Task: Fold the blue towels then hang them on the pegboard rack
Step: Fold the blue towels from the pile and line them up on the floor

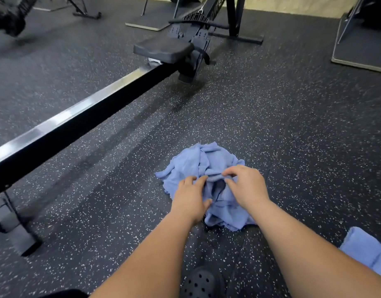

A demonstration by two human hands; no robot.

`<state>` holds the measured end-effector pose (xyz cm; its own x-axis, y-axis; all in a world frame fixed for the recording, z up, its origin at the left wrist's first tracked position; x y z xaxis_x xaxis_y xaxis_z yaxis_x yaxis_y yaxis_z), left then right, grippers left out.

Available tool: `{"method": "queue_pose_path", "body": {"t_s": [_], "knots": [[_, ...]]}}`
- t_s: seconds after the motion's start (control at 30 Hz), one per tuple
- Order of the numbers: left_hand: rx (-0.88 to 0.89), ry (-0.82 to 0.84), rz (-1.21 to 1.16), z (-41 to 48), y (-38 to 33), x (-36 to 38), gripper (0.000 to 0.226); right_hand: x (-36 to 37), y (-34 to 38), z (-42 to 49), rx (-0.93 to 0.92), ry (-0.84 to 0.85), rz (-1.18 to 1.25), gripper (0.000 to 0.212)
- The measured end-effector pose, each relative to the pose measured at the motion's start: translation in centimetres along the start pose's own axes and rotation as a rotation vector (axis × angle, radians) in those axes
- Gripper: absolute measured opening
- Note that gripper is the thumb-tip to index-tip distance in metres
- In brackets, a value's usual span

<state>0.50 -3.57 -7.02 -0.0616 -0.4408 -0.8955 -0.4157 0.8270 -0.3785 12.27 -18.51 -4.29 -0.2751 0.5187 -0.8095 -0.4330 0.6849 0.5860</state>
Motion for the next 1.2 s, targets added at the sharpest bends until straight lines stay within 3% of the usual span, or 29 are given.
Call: {"method": "queue_pose_path", "body": {"t_s": [0.17, 0.27, 0.47, 0.8, 0.97, 1.2], "knots": [[0.054, -0.159, -0.139, -1.1, -3.1, -4.5, 0.07, -6.2, 3.6, -0.6, 0.012, -0.043, 0.262, 0.018], [0.102, -0.238, -0.275, -2.2, -5.9, -8.1, 0.058, -10.0, 5.9, -1.6, -0.054, -0.064, 0.415, 0.029], [0.2, -0.335, -0.417, -5.2, -10.3, -13.4, 0.01, -17.7, 8.8, -5.2, -0.044, -0.075, 0.677, 0.022], [0.381, -0.293, -0.592, -12.3, -17.2, -18.6, 0.023, -27.4, 9.3, -15.7, -0.159, -0.184, 0.438, 0.018], [0.407, -0.237, -0.69, -14.5, -20.5, -18.0, 0.028, -29.1, 9.4, -19.4, -0.174, -0.175, 0.237, 0.037], [0.506, -0.042, -0.722, -15.0, -24.4, -15.8, 0.022, -32.3, 5.7, -22.2, -0.083, -0.255, 0.18, 0.019]]}}
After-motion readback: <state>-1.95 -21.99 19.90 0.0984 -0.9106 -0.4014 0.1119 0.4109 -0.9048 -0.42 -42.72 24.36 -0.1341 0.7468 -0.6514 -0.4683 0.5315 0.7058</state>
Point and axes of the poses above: each hand's wrist, its own z-axis towards the middle knuckle, its own x-axis out of the palm, y = z × x, the point moved 3 cm from there along z, towards the middle knuckle, and after that the axes turned 3 degrees about z, right-handed, at the moved point
